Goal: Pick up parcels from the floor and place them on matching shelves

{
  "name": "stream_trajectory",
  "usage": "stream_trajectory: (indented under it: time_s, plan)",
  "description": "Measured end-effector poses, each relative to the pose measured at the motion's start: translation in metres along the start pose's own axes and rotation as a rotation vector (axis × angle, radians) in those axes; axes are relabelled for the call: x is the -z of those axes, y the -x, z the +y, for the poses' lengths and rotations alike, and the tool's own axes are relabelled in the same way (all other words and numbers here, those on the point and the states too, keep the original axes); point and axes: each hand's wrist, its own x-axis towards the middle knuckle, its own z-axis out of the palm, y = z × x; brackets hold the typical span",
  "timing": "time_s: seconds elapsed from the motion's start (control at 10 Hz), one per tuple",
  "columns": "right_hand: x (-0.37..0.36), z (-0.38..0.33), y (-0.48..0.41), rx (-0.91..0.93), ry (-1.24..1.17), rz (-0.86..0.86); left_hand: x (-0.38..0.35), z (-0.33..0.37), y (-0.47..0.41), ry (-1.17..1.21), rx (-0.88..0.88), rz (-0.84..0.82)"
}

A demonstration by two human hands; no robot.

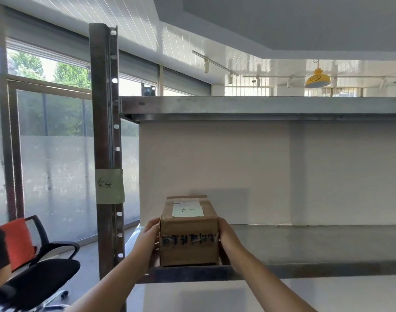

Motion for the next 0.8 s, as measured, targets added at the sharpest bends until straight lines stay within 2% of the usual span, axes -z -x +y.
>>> stream_trajectory:
  time_s: [0.2, 0.5, 0.6, 0.8]
  plan:
    - [0.000, 0.005, -0.008, 0.006, 0.038, 0.018, -0.001, -0.004, -0.003, -0.006, -0.018, -0.020]
    - [0.003, 0.004, -0.002, -0.001, 0.136, -0.007, 0.001, -0.010, -0.007, -0.065, -0.006, 0.088]
    - [0.006, -0.002, 0.007, -0.014, 0.103, -0.025, 0.005, -0.007, 0.007, -0.033, 0.002, 0.149]
    - [0.015, -0.015, 0.039, 0.007, 0.101, 0.102, 0.020, 0.002, 0.037, -0.096, -0.118, 0.168]
